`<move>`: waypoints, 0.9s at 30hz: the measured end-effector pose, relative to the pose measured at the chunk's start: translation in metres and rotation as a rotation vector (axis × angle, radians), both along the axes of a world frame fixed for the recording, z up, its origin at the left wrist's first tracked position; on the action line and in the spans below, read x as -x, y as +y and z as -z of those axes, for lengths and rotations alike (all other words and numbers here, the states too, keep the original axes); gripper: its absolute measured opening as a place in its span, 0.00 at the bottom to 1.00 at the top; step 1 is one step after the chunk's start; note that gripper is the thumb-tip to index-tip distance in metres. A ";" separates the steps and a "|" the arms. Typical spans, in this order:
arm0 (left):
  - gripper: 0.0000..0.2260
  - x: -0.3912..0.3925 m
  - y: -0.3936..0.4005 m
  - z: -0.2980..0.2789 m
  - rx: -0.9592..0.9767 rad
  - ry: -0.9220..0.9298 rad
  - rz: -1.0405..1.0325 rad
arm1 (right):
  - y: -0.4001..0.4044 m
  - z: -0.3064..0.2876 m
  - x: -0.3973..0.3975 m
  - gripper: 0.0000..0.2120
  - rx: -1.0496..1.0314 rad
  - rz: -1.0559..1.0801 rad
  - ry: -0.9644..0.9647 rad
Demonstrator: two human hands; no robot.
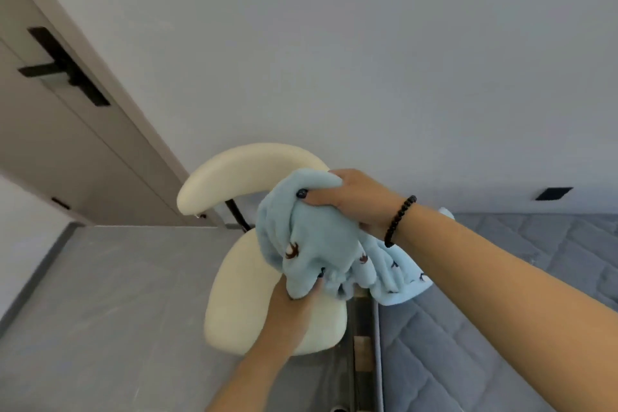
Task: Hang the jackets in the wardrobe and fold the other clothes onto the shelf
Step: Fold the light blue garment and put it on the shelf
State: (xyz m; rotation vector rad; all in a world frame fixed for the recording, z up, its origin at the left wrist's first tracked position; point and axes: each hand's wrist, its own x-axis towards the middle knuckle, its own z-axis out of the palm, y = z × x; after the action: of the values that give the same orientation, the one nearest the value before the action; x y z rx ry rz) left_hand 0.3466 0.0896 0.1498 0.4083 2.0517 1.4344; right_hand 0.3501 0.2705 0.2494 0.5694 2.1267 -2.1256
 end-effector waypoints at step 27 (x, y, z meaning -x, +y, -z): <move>0.13 -0.117 -0.501 -0.235 -0.312 0.234 -0.608 | -0.514 -0.194 -0.025 0.31 -0.387 -1.174 0.726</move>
State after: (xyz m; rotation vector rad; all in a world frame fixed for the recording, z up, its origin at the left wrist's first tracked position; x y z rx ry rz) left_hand 0.4633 -0.4111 0.3848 0.0672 2.2523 2.1714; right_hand 0.3754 -0.2440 0.4432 -1.3204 2.1961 -1.2710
